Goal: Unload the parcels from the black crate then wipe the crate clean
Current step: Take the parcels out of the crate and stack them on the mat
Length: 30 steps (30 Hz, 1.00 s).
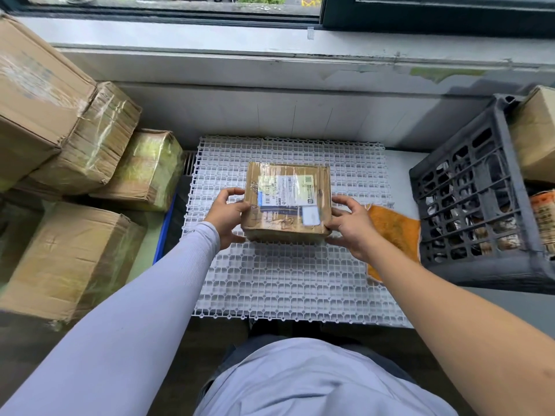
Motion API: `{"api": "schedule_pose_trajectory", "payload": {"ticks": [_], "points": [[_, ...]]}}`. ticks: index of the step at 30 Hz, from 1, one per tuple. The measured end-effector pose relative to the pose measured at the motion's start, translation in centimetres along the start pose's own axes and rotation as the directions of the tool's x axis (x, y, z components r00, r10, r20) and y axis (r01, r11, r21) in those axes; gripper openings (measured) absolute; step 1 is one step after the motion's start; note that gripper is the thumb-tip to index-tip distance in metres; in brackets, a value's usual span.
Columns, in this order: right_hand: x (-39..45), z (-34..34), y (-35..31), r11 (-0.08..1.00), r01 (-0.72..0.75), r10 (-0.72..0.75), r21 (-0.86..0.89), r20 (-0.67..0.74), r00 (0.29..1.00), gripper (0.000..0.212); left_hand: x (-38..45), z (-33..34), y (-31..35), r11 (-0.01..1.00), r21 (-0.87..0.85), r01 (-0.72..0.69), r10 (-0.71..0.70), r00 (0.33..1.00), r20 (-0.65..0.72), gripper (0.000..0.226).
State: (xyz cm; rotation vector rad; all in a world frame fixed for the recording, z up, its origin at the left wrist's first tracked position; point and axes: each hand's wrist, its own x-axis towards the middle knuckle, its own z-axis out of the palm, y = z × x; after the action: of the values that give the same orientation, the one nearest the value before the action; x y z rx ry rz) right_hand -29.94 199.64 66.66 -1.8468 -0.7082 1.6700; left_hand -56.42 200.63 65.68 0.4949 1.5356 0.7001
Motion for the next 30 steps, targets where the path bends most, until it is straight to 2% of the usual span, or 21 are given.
{"api": "schedule_pose_trajectory", "payload": {"ticks": [2, 4, 7, 9, 11, 14, 16, 19, 22, 24, 27, 30], "points": [[-0.5, 0.1, 0.0, 0.968, -0.042, 0.054, -0.247, 0.043, 0.998, 0.087, 0.0, 0.2, 0.3, 0.999, 0.025, -0.036, 0.037, 0.997, -0.060, 0.025], [-0.8, 0.5, 0.2, 0.893, -0.032, 0.073, -0.449, 0.074, 0.995, 0.107, 0.4, 0.5, 0.6, 0.996, -0.026, -0.085, 0.083, 0.992, -0.098, 0.026], [-0.2, 1.3, 0.5, 0.759, 0.098, -0.140, -0.644, -0.015, 0.990, 0.135, 1.0, 0.9, 0.8, 0.976, -0.104, -0.190, 0.170, 0.969, -0.179, 0.037], [0.6, 1.5, 0.3, 0.658, 0.161, -0.245, -0.735, -0.008, 0.969, 0.140, 0.8, 1.4, 0.6, 0.958, -0.167, -0.233, 0.192, 0.955, -0.227, 0.049], [1.3, 1.4, -0.2, 0.589, 0.212, -0.258, -0.780, 0.067, 0.964, 0.139, -0.1, 1.9, 0.5, 0.937, -0.256, -0.237, 0.174, 0.953, -0.247, 0.056], [1.9, 1.1, -0.9, 0.562, 0.242, -0.231, -0.791, 0.130, 0.964, 0.132, -0.3, 2.2, 0.4, 0.876, -0.444, -0.185, 0.071, 0.963, -0.261, 0.062], [1.9, 1.1, -1.1, 0.559, 0.239, -0.244, -0.794, 0.118, 0.963, 0.131, -0.3, 1.9, 0.6, 0.820, -0.545, -0.173, 0.017, 0.960, -0.279, 0.066], [1.4, 1.6, -0.9, 0.503, 0.208, -0.292, -0.839, 0.062, 0.954, 0.127, -0.9, 1.8, 1.0, 0.790, -0.596, -0.142, -0.023, 0.965, -0.260, 0.068], [0.7, 2.0, -0.4, 0.445, 0.126, -0.304, -0.887, -0.017, 0.952, 0.124, -1.9, 2.0, 0.6, 0.817, -0.576, -0.013, -0.046, 0.995, -0.088, 0.067], [0.3, 2.2, -0.3, 0.411, 0.066, -0.267, -0.909, -0.050, 0.962, 0.129, -2.4, 2.3, -0.1, 0.873, -0.486, 0.042, -0.058, 0.998, -0.018, 0.063], [0.0, 2.8, -0.5, 0.267, 0.037, -0.273, -0.963, -0.038, 0.961, 0.134, -2.7, 3.1, -1.0, 0.923, -0.385, -0.004, 0.001, 1.000, -0.008, 0.061], [-0.2, 3.8, -0.7, 0.220, 0.032, -0.264, -0.975, -0.027, 0.964, 0.133, -2.7, 3.3, -1.9, 0.950, -0.307, -0.054, 0.044, 0.998, -0.041, 0.073]]}}
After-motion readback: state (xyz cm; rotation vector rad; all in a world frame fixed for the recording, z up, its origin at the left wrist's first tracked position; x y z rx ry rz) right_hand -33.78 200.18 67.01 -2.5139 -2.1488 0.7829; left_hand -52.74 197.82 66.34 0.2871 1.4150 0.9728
